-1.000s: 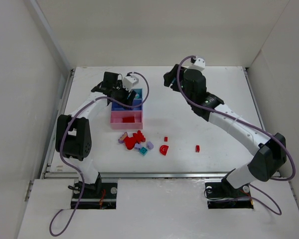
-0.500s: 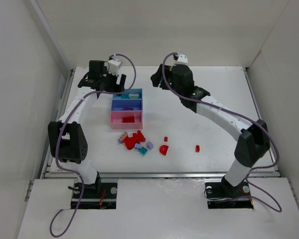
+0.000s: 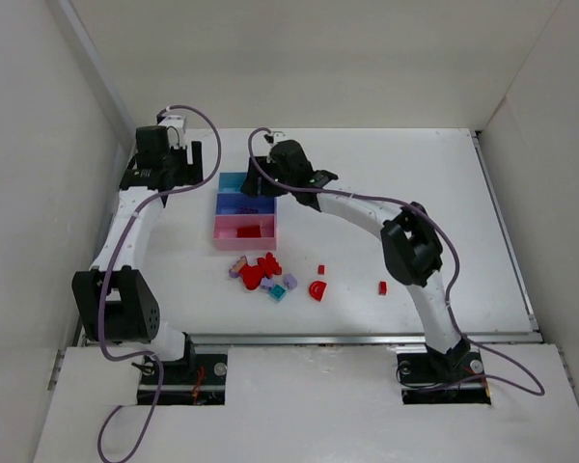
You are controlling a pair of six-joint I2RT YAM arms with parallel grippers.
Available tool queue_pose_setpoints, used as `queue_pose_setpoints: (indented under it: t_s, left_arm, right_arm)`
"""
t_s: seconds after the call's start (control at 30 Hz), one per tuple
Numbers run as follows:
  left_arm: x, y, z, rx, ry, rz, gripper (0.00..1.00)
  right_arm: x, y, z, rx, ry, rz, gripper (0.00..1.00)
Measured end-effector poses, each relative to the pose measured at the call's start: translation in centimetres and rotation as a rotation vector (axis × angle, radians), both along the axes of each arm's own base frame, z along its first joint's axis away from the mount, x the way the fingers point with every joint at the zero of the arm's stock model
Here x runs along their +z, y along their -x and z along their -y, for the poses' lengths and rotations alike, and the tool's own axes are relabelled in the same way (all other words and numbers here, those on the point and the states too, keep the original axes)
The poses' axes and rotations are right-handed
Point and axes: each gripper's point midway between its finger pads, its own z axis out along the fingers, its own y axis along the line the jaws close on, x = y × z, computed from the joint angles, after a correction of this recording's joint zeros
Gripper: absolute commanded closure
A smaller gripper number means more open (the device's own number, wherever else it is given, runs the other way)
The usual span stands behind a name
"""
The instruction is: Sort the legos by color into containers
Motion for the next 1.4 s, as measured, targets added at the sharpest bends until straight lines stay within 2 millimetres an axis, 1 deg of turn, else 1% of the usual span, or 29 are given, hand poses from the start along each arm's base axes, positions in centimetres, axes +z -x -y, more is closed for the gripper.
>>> queue_pose_setpoints:
  t_s: [0.03,0.1,0.13,0.23,0.27,0.3,0.63,0.7,0.77,0.83,0.9,0.93,1.0,1.03,1.07,1.1,1.13,1.2,1.23,1.27,1.3,1.33,1.37,1.4]
  left_arm:
    - [-0.2,0.1,0.0,-0.001,0.000,-0.003,0.22]
    - [-0.4,0.2,0.1,-0.001,0.000,-0.011,0.22]
    - [-0.5,0.3,0.1,-0.002,0.001,-0.013,0.22]
    - [-0.5,0.2,0.2,-0.006,0.004,-0.013,0.22]
    - [-0.5,0.2,0.2,-0.008,0.005,-0.013,0.22]
    - [-0.5,0.2,0.3,-0.010,0.007,-0.013,0.22]
    - [-0.5,0.2,0.7,-0.029,0.020,-0.012,0.22]
    - [-0.5,0.2,0.8,-0.035,0.025,-0.012,0.22]
    - [-0.5,0.2,0.9,-0.041,0.028,-0.012,0.22]
    - [-0.5,0.2,1.1,-0.050,0.033,-0.012,0.22]
    - [-0.5,0.3,1.4,-0.063,0.036,-0.012,0.23]
    - [-0.5,0.3,1.6,-0.071,0.040,-0.013,0.23]
    - [-0.4,0.3,1.9,-0.084,0.044,-0.012,0.23]
    - [-0.3,0.2,2.1,-0.090,0.046,-0.010,0.23]
    - [-0.2,0.2,2.2,-0.095,0.049,-0.009,0.23]
    - [0.0,0.1,2.5,-0.103,0.051,-0.004,0.23]
    - [0.3,0.0,2.6,-0.107,0.051,0.002,0.23]
    - [0.8,-0.1,3.2,-0.122,0.052,0.014,0.23]
    - [0.9,-0.1,3.6,-0.130,0.052,0.017,0.23]
    - [1.0,-0.1,4.0,-0.140,0.053,0.018,0.23]
    - [1.0,-0.1,4.4,-0.146,0.056,0.018,0.23]
    - [1.0,-0.1,4.6,-0.148,0.057,0.017,0.23]
    - [1.0,0.0,5.0,-0.153,0.062,0.017,0.23]
    - [1.0,0.0,5.3,-0.156,0.064,0.017,0.23]
  right_arm:
    - [-0.2,0.1,-0.2,0.007,0.000,-0.004,0.56]
    - [-0.3,0.4,-0.6,0.020,-0.002,-0.006,0.45]
    - [-0.2,0.5,-0.7,0.024,-0.002,-0.009,0.36]
    - [0.3,0.5,-0.8,0.027,-0.008,-0.005,0.21]
    - [0.6,0.4,-0.9,0.028,-0.010,0.000,0.03]
    - [0.6,0.3,-0.8,0.024,-0.013,-0.002,0.00]
    - [0.8,0.4,-0.7,0.053,0.014,0.028,0.00]
    - [1.0,0.3,-0.2,0.047,0.039,0.041,0.00]
    - [1.8,0.5,0.9,0.030,0.078,0.063,0.00]
    - [3.1,1.0,3.5,-0.029,0.142,0.089,0.00]
    - [5.3,2.1,7.1,-0.108,0.209,0.120,0.00]
    - [6.6,2.9,9.1,-0.151,0.239,0.139,0.00]
    - [8.6,5.1,13.3,-0.225,0.280,0.145,0.00]
    - [9.2,6.4,15.5,-0.255,0.294,0.129,0.03]
    - [9.3,7.3,17.2,-0.277,0.310,0.107,0.11]
    - [8.9,8.2,19.0,-0.306,0.302,0.079,0.13]
    - [8.0,9.0,20.9,-0.334,0.302,0.047,0.15]
    - [3.4,11.6,25.8,-0.401,0.358,-0.089,0.23]
    - [0.3,13.4,28.4,-0.443,0.414,-0.185,0.24]
    - [-2.1,14.9,30.1,-0.467,0.460,-0.263,0.24]
    - [-4.4,16.7,31.4,-0.484,0.506,-0.343,0.24]
    - [-6.3,18.5,32.3,-0.488,0.548,-0.414,0.24]
    - [-7.7,20.0,32.7,-0.486,0.571,-0.474,0.26]
    - [-8.7,21.3,33.1,-0.486,0.590,-0.517,0.28]
